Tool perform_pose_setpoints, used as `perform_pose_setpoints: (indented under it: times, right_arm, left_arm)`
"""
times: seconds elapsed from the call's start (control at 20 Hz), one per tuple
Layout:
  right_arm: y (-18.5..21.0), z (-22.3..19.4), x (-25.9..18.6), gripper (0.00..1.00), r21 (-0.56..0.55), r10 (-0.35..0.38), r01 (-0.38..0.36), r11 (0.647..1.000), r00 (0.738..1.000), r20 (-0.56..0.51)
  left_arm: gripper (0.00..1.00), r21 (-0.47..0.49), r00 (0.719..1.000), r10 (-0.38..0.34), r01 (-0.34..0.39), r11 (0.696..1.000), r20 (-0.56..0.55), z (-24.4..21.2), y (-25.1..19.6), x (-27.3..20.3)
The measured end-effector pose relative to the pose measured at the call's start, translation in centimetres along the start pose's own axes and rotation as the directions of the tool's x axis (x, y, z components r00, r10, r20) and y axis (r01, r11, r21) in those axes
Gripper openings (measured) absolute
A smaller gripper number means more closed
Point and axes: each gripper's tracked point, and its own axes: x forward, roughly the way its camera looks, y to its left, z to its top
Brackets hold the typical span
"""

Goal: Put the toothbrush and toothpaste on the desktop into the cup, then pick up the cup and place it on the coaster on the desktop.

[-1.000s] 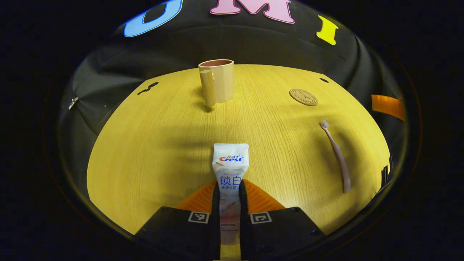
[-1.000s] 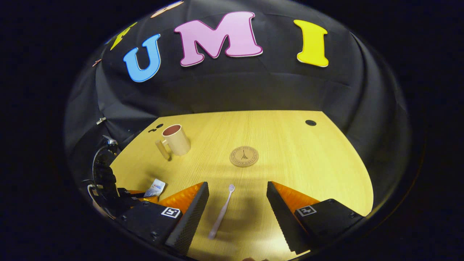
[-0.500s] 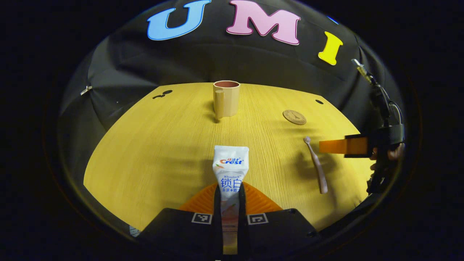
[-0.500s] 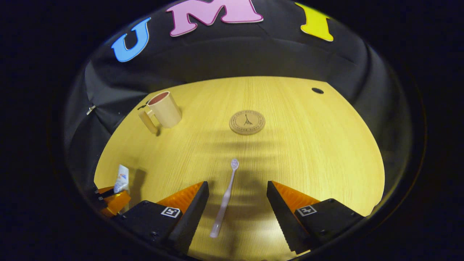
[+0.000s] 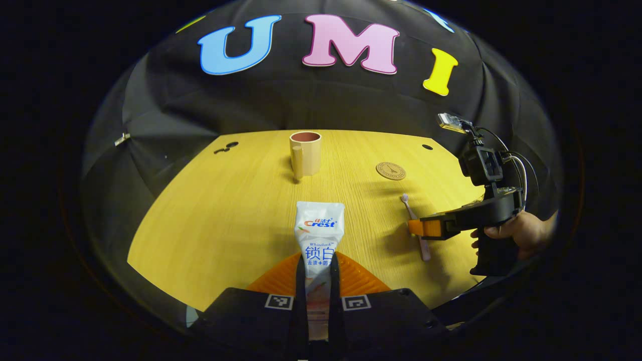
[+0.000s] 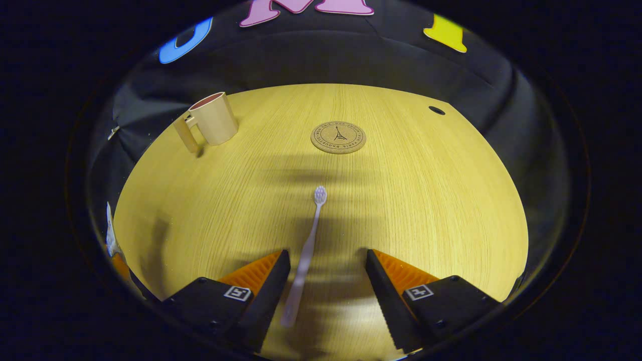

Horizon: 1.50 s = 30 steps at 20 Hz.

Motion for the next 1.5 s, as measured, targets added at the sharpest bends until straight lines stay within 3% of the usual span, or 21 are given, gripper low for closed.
perform_pose_setpoints:
  times: [0.1,0.15,0.25,0.3,0.35,0.45,0.6,0.95,1.5]
  right_arm:
    - [0.5,0.2,0.2,0.73,0.015,-0.011,0.011,1.000,1.000,-0.007]
    - [0.8,0.3,0.3,0.55,0.010,-0.013,0.013,1.000,1.000,-0.002]
    - [1.6,0.3,0.3,0.45,-0.022,0.003,-0.003,1.000,1.000,0.007]
    - [1.6,0.1,0.2,0.18,-0.038,0.005,-0.005,0.999,1.000,0.011]
    - [1.6,0.2,-0.2,0.19,-0.046,0.007,-0.007,0.999,1.000,0.018]
    - [2.1,0.1,0.0,0.12,-0.045,0.031,-0.030,0.999,1.000,0.005]
    - [3.2,-0.4,-0.5,0.06,-0.095,0.134,-0.136,0.986,0.991,-0.029]
    - [2.1,0.0,-2.9,0.06,-0.177,0.211,-0.210,0.962,0.977,-0.009]
    - [0.1,2.6,-5.3,0.06,-0.120,0.272,-0.267,0.956,0.962,0.031]
  left_arm:
    - [0.20,0.005,1.000,-0.016,0.016,1.000,0.008,0.2,-0.2,-0.3]
    - [0.21,0.000,1.000,-0.020,0.020,1.000,0.006,0.0,-0.2,-0.4]
    - [0.20,0.009,1.000,-0.017,0.017,1.000,0.003,-0.1,-0.2,-0.3]
    - [0.16,0.023,1.000,-0.013,0.012,1.000,0.007,-0.1,-0.2,-0.4]
    - [0.21,0.033,1.000,-0.014,0.014,0.999,0.007,-0.2,-0.4,-0.4]
    - [0.21,0.028,1.000,-0.018,0.018,0.999,0.002,-0.4,-0.3,-0.3]
    - [0.21,-0.012,1.000,-0.021,0.021,1.000,-0.007,-0.8,-0.3,0.0]
    - [0.21,-0.054,1.000,-0.012,0.012,0.998,0.008,0.4,0.2,0.5]
    - [0.21,-0.184,0.985,-0.026,0.058,0.981,0.172,12.3,2.5,3.3]
